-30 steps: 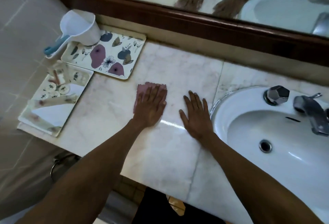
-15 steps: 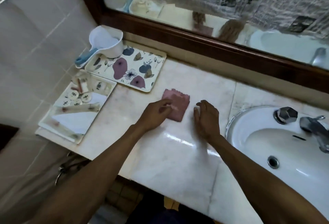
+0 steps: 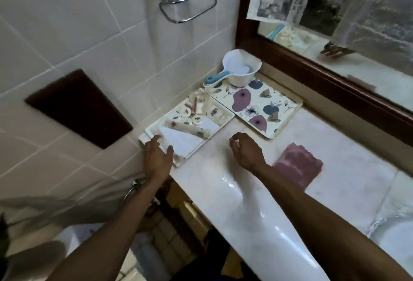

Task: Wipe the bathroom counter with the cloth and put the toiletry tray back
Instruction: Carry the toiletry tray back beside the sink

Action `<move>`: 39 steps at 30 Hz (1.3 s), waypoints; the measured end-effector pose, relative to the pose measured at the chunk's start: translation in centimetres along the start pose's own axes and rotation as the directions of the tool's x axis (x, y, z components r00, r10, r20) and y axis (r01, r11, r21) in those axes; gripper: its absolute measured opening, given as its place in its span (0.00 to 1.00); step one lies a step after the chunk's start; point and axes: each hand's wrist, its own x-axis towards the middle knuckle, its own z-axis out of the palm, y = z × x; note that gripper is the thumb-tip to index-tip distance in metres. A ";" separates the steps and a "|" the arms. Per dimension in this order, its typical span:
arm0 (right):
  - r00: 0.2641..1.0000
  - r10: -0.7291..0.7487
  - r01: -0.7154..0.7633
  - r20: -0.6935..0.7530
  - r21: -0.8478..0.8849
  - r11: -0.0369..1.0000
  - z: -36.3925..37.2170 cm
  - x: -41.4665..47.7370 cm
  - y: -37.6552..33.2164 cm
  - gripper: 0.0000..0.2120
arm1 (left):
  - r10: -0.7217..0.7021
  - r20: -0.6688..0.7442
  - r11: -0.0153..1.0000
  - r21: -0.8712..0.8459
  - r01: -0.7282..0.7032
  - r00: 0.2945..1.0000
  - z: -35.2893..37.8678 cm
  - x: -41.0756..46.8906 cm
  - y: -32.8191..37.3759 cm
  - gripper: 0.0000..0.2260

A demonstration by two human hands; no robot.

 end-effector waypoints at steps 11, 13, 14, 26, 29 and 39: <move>0.995 0.015 -0.017 0.097 0.024 1.000 1.2 3.0 -0.6 0.14 | -0.332 0.145 0.925 -0.145 0.352 0.932 0.6 3.5 -0.3 0.34; 0.996 0.047 -0.053 0.078 0.072 0.996 1.1 3.7 -0.4 0.15 | -0.337 0.158 0.920 -0.155 0.360 0.928 0.4 3.4 -0.5 0.33; 0.997 0.057 -0.063 0.058 0.098 0.993 1.1 4.0 -0.5 0.16 | -0.331 0.172 0.920 -0.160 0.358 0.928 0.2 3.6 -0.8 0.31; 0.975 0.165 -0.171 0.150 0.029 0.985 2.7 6.4 -1.8 0.39 | -0.176 0.326 0.974 -0.081 0.213 0.929 -2.5 3.5 -4.2 0.29; 0.960 0.222 -0.235 0.170 0.059 0.970 2.7 4.7 -1.3 0.41 | -0.146 0.335 0.982 -0.065 0.177 0.931 -3.0 2.8 -4.3 0.33; 0.953 0.288 -0.301 0.092 0.207 0.931 -1.8 -5.0 4.2 0.44 | 0.006 0.446 1.000 -0.005 -0.004 0.895 -1.1 -0.9 0.2 0.33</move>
